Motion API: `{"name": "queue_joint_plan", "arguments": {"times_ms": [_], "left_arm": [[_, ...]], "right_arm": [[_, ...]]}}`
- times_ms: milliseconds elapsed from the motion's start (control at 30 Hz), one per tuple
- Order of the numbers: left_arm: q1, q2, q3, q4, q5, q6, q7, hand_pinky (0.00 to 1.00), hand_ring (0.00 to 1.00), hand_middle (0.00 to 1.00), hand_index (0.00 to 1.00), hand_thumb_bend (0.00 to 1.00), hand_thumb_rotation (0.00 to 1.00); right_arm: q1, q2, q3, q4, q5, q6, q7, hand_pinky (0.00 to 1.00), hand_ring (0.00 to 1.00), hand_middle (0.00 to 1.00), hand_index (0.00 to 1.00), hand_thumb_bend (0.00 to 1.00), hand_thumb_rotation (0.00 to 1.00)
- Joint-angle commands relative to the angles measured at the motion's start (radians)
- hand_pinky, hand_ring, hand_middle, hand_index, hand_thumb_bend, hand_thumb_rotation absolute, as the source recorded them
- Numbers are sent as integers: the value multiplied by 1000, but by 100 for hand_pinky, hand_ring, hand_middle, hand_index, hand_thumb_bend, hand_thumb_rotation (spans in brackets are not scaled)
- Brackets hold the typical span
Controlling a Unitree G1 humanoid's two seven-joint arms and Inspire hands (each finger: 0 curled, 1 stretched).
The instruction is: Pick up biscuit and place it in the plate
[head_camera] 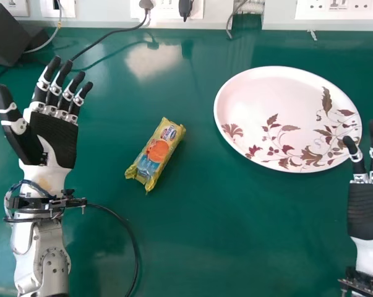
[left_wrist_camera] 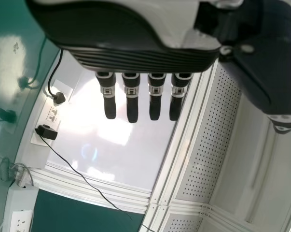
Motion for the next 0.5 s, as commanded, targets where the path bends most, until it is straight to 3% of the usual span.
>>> {"name": "queue_joint_plan", "arguments": {"times_ms": [0, 367, 467], "left_arm": [[19, 18, -15, -5, 32, -31, -2, 90, 91, 95, 92, 100, 60], [13, 27, -52, -2, 250, -195, 99, 90, 91, 95, 93, 100, 60], [22, 34, -66, -17, 299, -221, 127, 90, 91, 95, 94, 100, 61]], "right_arm": [[11, 39, 1, -13, 7, -4, -8, 74, 92, 92, 81, 92, 25], [19, 38, 9, -25, 13, -4, -17, 67, 87, 91, 81, 93, 31], [16, 36, 9, -23, 9, -7, -16, 69, 88, 91, 82, 92, 34]]}}
